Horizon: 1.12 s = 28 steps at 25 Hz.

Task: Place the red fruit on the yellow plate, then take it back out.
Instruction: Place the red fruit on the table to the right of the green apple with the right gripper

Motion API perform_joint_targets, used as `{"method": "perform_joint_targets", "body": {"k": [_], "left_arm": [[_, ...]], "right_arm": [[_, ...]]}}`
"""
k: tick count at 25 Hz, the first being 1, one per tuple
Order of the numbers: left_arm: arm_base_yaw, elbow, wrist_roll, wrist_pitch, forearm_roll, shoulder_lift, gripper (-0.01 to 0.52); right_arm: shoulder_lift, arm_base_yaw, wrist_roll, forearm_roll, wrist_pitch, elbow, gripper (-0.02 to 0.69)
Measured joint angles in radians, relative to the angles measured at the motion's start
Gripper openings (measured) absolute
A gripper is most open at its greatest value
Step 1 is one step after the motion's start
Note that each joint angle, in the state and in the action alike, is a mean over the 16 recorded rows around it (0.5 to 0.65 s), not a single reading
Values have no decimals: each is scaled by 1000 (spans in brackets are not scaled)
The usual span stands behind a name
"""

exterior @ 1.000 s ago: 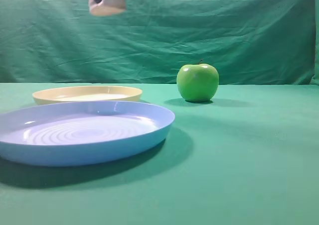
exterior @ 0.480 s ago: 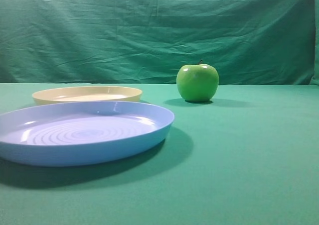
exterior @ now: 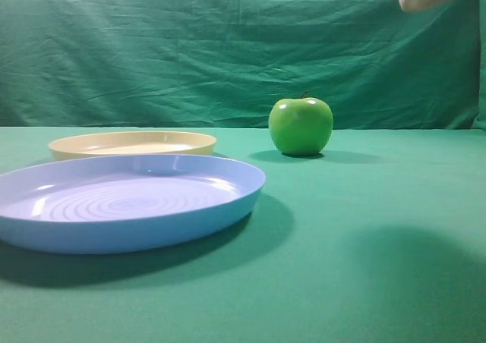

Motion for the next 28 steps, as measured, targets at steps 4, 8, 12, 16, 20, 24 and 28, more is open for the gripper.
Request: {"method": "perform_joint_targets", "body": {"k": [4,8,12,16,20,24,28], "left_arm": [[0,0,0,0,0,0,0],[0,0,0,0,0,0,0],[0,0,0,0,0,0,0],[0,0,0,0,0,0,0],[0,0,1,0,0,0,0],[0,0,1,0,0,0,0],[0,0,1,0,0,0,0]], "right_arm": [[41,-7,6,5,-107,85,208],[85,-8,8,9,-173,119,277],[118,-8,8,11,-190,121,385],[122,-8,9,10,-160,100,500],[92,-8,9,9,-90,51,598],[38,-8,9,8,9,-14,638],[-43,-8,9,6,123,-79,602]]}}
